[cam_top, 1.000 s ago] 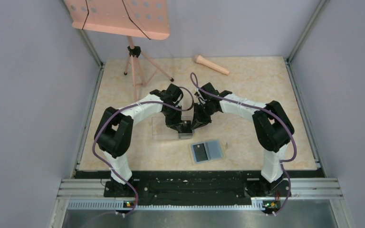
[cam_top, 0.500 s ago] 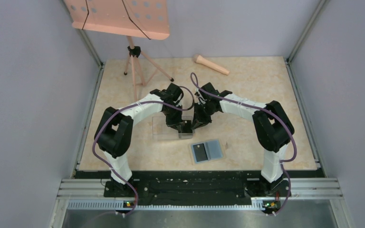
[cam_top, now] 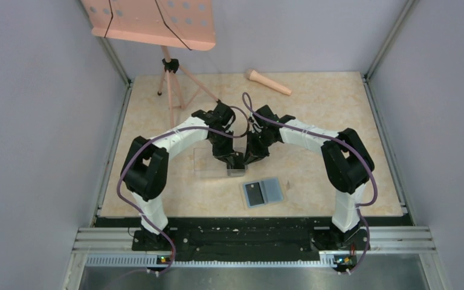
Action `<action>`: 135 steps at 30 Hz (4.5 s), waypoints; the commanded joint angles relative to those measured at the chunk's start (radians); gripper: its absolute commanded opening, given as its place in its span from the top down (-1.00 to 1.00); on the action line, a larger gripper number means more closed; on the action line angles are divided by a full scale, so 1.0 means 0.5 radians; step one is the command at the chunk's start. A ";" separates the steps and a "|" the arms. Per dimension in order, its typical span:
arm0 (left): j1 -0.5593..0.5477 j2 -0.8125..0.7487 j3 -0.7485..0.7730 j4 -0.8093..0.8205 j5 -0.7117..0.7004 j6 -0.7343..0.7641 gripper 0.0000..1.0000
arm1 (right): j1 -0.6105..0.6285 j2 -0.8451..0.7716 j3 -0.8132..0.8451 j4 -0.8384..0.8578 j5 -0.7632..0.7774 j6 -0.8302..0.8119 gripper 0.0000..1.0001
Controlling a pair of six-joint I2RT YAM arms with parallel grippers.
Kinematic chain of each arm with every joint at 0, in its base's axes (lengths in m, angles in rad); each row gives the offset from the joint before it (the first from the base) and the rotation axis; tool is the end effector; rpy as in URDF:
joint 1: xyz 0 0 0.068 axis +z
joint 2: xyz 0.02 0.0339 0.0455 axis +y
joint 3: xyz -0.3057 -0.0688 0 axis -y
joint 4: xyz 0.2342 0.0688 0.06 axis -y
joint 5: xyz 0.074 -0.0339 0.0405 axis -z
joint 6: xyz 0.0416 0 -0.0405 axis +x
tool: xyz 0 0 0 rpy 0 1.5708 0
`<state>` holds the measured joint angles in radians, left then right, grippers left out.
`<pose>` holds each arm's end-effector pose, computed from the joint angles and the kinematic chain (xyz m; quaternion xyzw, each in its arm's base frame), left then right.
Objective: Put the credit cards into the card holder
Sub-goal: Pick up the credit card from the storage box.
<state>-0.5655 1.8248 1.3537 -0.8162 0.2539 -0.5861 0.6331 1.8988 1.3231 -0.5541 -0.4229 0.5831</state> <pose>0.3023 -0.2042 0.2469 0.0078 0.9821 -0.1814 0.0493 0.3086 0.2477 0.2245 -0.0697 0.9526 0.2903 0.0585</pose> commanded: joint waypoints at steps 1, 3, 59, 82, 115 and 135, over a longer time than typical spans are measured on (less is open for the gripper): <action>-0.037 0.066 0.161 -0.079 -0.071 0.105 0.73 | 0.035 -0.144 0.039 0.081 -0.130 -0.005 1.00; -0.051 0.109 0.180 -0.122 -0.106 0.132 0.72 | 0.035 -0.146 0.037 0.082 -0.131 -0.004 1.00; -0.210 0.186 0.406 -0.269 -0.282 0.165 1.00 | 0.035 -0.137 0.023 0.081 -0.145 -0.007 1.00; -0.138 0.050 0.229 -0.115 -0.154 0.051 0.65 | 0.038 -0.142 0.013 0.082 -0.142 -0.008 1.00; -0.200 0.162 0.475 -0.365 -0.344 0.186 0.68 | 0.045 -0.152 0.003 0.081 -0.139 -0.002 1.00; -0.219 0.225 0.532 -0.447 -0.390 0.229 0.60 | 0.047 -0.147 0.004 0.080 -0.139 0.000 1.00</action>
<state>-0.6628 1.9553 1.5772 -1.0290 0.0761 -0.4957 0.6350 1.8919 1.3155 -0.5667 -0.4316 0.5762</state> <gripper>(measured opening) 0.201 0.086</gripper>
